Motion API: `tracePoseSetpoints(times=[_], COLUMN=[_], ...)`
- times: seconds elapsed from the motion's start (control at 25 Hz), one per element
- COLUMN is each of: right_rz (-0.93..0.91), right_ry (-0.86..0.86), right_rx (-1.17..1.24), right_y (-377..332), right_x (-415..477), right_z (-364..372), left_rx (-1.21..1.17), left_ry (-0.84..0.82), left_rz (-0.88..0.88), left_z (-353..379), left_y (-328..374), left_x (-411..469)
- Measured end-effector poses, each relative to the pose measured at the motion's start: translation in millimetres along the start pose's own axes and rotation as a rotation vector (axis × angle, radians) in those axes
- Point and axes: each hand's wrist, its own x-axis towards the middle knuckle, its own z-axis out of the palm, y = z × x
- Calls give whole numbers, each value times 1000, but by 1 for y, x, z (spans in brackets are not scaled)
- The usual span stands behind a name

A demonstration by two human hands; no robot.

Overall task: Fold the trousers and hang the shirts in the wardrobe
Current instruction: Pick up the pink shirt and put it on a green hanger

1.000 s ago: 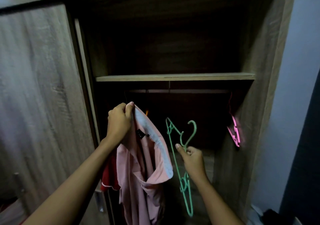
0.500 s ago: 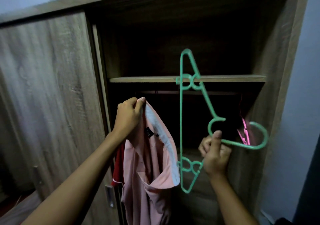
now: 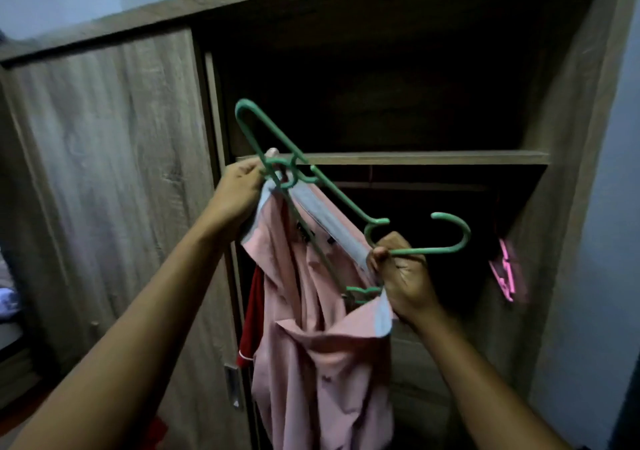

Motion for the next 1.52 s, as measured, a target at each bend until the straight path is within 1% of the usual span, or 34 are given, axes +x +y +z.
tracePoseSetpoints(times=[0.08, 0.2, 0.28, 0.36, 0.44, 0.56, 0.6, 0.68, 0.76, 0.84, 0.92, 1.04, 1.08, 1.2, 1.24, 1.28, 1.32, 1.36, 1.44, 1.48, 1.52], right_rz=[20, 146, 238, 307, 339, 302, 285, 263, 254, 195, 138, 155, 157, 150, 129, 114, 99, 84, 59, 43, 41], right_ry=[-67, -320, -425, -494, -565, -664, -710, -774, -809, -863, -843, -686, -669, -728, -737, -727, -695, -659, -622, -631, -642], right_rx=[-94, -166, -234, -267, -312, -392, -414, -455, -519, -641, -694, -627, -633, -617, -573, -516, -472, -454, -465, -485, -502], right_y=[2, -11, -18, -24, -32, -38, -38, -33, -31, -32, -30, -21, -18, -23, -26, -29, -32, -33, -35, -35, -35], right_x=[3, 14, 22, 32, 41, 50, 50, 49, 48, 46, 46, 57, 60, 63, 62, 60, 60, 62, 64, 64, 63], right_z=[-17, -36, -43, -49, -52, -52, -50, -46, -39, -26, -16, -19, -22, -18, -14, -10, -7, -5, -4, -4, -5], left_rx=[-5, -33, 13, 218, 441, 671, 716, 703, 668, 664, 683, 732, 757, 741, 725, 745, 796, 838, 855, 832, 803], left_ry=[5, 46, 45, 80, 171, 231, 235, 218, 139, 39, -30, -63, -88, -256, -265, -228, -187, -194, -342, -413, -449], left_rz=[-43, -98, -84, -10, 78, 263, 318, 376, 416, 450, 477, 461, 456, 382, 370, 395, 435, 460, 418, 386, 372], left_z=[-25, -47, -53, -55, -56, -54, -53, -45, -29, -12, -5, -14, -19, -29, -31, -32, -32, -32, -31, -31, -28], left_y=[-7, -22, -29, -35, -41, -48, -49, -46, -39, -34, -32, -27, -24, -15, -12, -12, -15, -20, -34, -44, -52], left_x=[-1, -10, -16, -18, -17, -13, -11, -11, -18, -28, -37, -45, -48, -57, -59, -60, -59, -58, -55, -55, -56])
